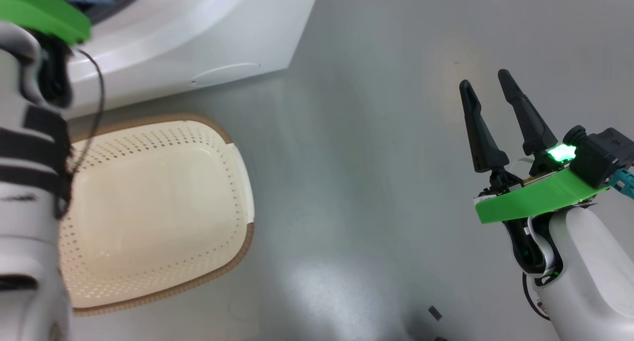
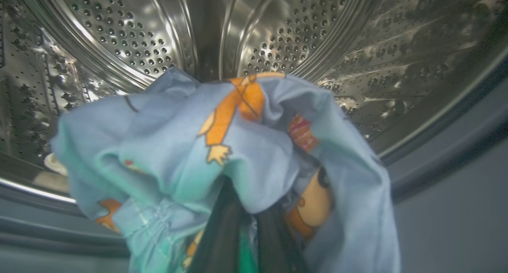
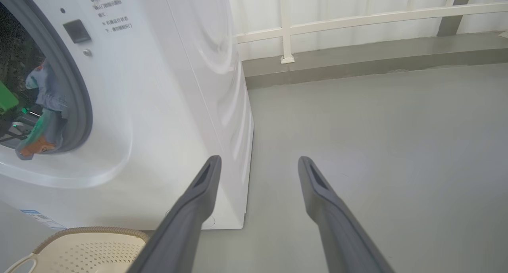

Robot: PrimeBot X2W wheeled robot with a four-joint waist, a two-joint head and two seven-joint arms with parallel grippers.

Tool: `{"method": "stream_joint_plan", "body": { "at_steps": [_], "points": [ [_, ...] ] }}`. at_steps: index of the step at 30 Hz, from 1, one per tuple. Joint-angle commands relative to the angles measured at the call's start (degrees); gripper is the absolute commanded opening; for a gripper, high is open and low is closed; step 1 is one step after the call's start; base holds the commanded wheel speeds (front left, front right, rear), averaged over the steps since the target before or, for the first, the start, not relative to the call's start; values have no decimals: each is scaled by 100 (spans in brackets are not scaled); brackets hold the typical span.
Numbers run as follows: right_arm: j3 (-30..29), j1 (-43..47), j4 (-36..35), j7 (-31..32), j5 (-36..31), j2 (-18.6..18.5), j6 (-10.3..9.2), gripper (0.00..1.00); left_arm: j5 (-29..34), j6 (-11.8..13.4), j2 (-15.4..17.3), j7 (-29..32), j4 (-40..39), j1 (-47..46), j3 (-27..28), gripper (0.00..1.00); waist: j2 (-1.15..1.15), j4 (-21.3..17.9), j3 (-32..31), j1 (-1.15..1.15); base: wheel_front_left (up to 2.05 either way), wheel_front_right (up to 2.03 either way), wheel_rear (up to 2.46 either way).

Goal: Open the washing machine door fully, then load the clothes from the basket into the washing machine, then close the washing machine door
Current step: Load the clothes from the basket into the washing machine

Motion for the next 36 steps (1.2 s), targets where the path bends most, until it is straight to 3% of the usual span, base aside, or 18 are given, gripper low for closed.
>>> {"method": "stream_joint_plan", "body": {
  "at_steps": [1,9,11,14,18,23,25,26,27,32,36],
  "points": [
    [61,123,-149,-45,-20,-31,25,100,46,64,277,23,-11,-226,48,0,0,-136,141,0,0,0,0],
    [89,205,-202,-45,-103,-190,25,100,233,352,478,-169,361,-1118,-21,0,0,-321,384,0,0,0,0],
    [39,228,-254,-45,-114,-238,25,100,270,474,563,-237,81,-1301,94,0,0,-335,467,0,0,0,0],
    [-29,219,-328,-45,-117,-256,25,100,509,753,635,-246,-1144,-1235,517,0,0,-344,565,0,0,0,0],
    [16,182,-318,-45,-137,-179,25,100,876,735,535,-248,-1911,-817,931,0,0,-345,607,0,0,0,0],
    [68,167,-259,-45,-139,-125,25,100,1163,576,392,-249,-1483,-644,982,0,0,-303,587,0,0,0,0],
    [70,168,-234,-45,-137,-130,25,100,1263,533,374,-249,-1054,-691,883,35,0,-286,554,0,0,0,0],
    [75,163,-225,-45,-133,-136,25,100,1293,521,363,-219,-787,-735,831,64,0,-279,536,0,0,0,0],
    [77,160,-218,-45,-129,-144,25,100,1305,499,347,-125,-532,-802,786,100,0,-272,520,0,0,0,0],
    [107,138,-198,-45,-117,-146,25,100,1458,532,374,593,502,-1101,535,100,0,-261,464,0,0,0,0],
    [143,116,-170,-45,-105,-124,25,100,1477,501,408,877,808,-1228,464,100,0,-273,429,0,0,0,0]
  ]
}}
